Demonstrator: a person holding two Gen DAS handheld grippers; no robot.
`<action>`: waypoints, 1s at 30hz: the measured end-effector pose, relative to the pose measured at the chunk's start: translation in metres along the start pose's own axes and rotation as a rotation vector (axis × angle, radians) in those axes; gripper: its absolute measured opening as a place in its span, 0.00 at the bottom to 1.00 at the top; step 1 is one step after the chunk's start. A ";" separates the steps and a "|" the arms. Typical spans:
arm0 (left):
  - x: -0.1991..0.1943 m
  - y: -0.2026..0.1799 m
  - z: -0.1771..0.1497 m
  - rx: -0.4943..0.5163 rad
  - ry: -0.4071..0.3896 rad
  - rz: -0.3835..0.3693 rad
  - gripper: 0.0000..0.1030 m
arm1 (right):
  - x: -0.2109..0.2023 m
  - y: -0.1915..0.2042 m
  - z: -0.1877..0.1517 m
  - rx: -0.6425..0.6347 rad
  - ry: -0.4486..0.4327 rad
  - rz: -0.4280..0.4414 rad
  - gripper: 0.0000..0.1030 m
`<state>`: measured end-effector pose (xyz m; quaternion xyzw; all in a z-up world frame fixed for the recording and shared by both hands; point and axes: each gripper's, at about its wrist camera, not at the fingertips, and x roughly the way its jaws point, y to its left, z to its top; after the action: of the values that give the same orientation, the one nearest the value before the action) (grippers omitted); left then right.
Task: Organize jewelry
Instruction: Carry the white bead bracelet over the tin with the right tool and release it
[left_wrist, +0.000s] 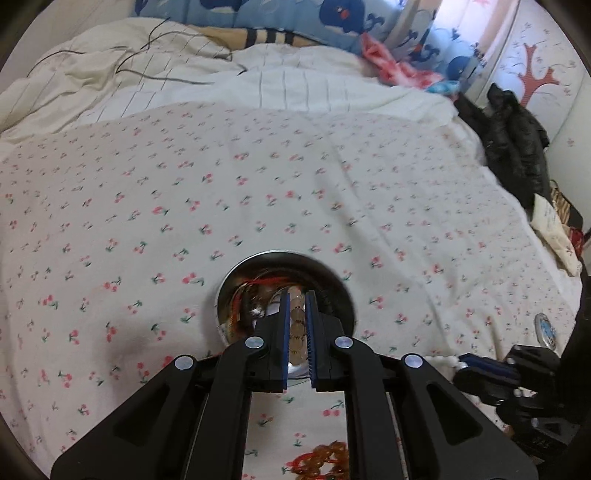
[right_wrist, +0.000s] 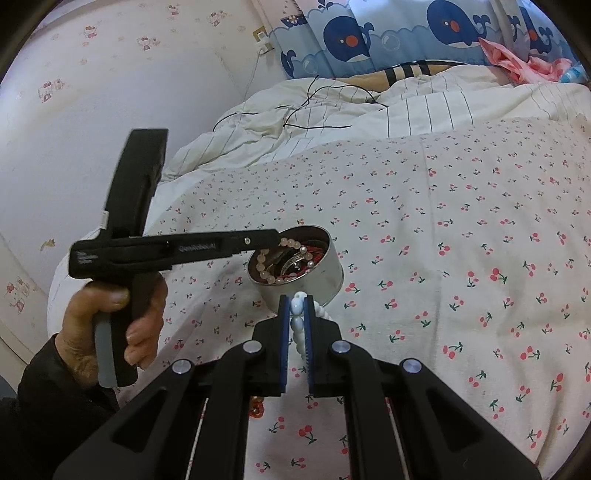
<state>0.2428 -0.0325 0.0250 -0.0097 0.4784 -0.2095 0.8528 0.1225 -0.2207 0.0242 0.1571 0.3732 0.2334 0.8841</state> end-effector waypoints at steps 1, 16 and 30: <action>0.000 0.002 0.000 -0.005 0.012 0.010 0.11 | 0.000 0.000 0.000 0.002 0.000 0.005 0.08; -0.040 0.052 0.013 -0.227 -0.091 0.028 0.65 | 0.020 0.019 0.037 0.073 0.001 0.185 0.08; -0.043 0.061 0.011 -0.275 -0.102 0.020 0.71 | 0.093 0.025 0.069 0.111 0.069 0.203 0.08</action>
<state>0.2535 0.0367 0.0522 -0.1321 0.4586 -0.1327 0.8687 0.2230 -0.1581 0.0274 0.2346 0.3980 0.3060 0.8324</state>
